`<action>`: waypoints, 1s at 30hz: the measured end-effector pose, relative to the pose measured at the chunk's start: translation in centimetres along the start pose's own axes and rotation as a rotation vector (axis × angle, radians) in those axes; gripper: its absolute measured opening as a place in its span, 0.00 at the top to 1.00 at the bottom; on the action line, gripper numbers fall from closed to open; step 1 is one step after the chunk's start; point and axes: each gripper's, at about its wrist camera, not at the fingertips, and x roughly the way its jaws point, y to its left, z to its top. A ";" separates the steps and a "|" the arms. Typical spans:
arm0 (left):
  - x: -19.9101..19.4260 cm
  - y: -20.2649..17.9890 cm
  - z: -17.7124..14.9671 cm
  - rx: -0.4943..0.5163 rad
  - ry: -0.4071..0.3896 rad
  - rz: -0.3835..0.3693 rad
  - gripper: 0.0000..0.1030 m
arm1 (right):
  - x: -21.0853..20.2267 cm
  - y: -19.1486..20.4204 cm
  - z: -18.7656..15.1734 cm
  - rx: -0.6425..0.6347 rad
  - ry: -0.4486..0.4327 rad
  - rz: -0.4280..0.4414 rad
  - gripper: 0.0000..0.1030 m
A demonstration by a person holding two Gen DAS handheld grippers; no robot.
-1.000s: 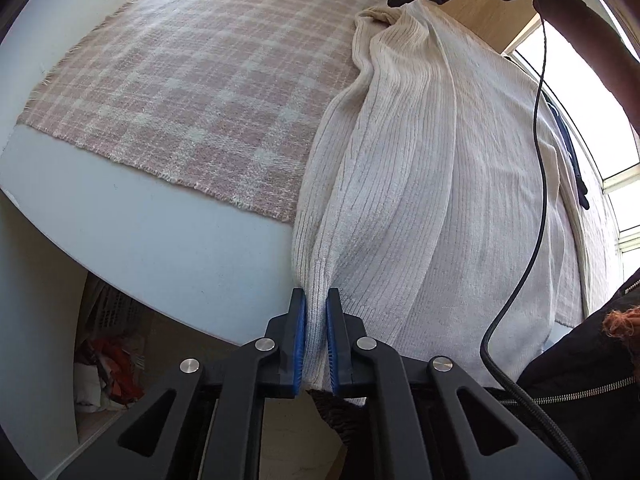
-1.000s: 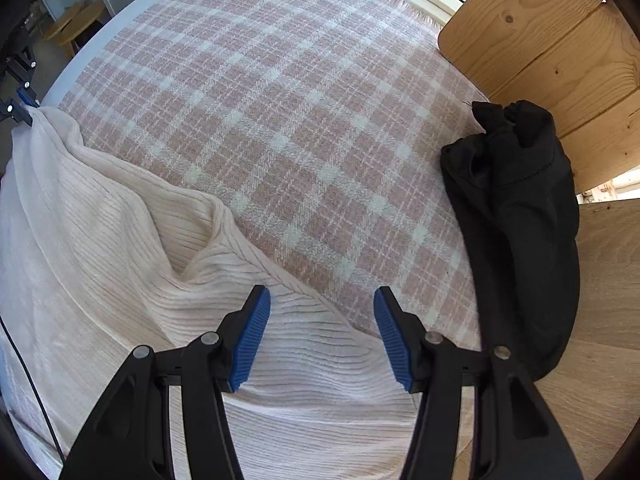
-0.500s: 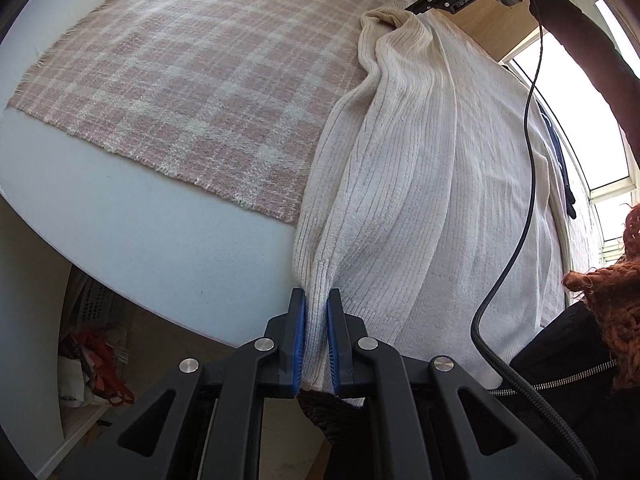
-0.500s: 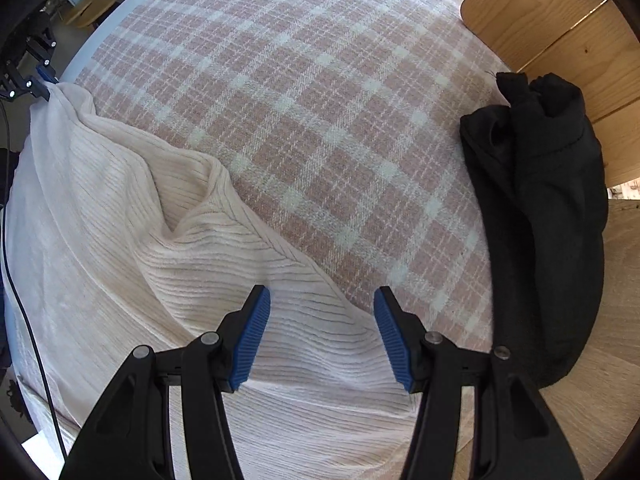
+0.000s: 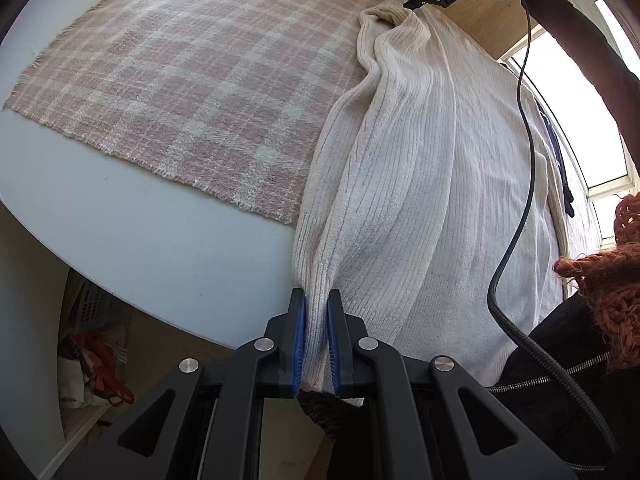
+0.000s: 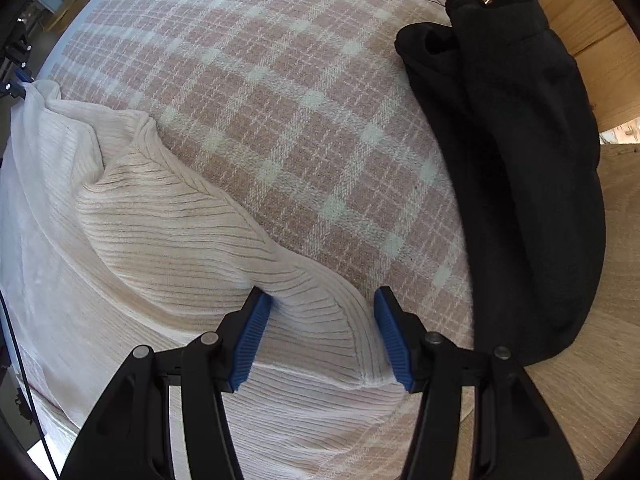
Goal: Fold clothes
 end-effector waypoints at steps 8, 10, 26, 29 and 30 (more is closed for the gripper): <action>0.5 -0.9 0.0 0.016 -0.006 0.023 0.91 | -3.1 4.5 2.8 -0.132 -0.066 0.095 0.48; 0.6 -1.0 0.0 0.022 -0.006 0.024 0.91 | -3.2 6.4 3.9 -0.208 -0.058 0.090 0.48; 1.0 -1.2 -0.5 -0.002 -0.039 0.004 0.91 | -1.4 7.8 5.9 -0.278 0.040 0.132 0.53; 1.2 -1.5 -0.5 -0.007 -0.040 0.016 0.91 | -1.9 8.9 5.0 -0.295 0.031 0.107 0.73; 1.0 -1.3 -0.6 -0.005 -0.040 0.023 0.91 | -2.1 9.8 4.4 -0.307 0.026 0.082 0.78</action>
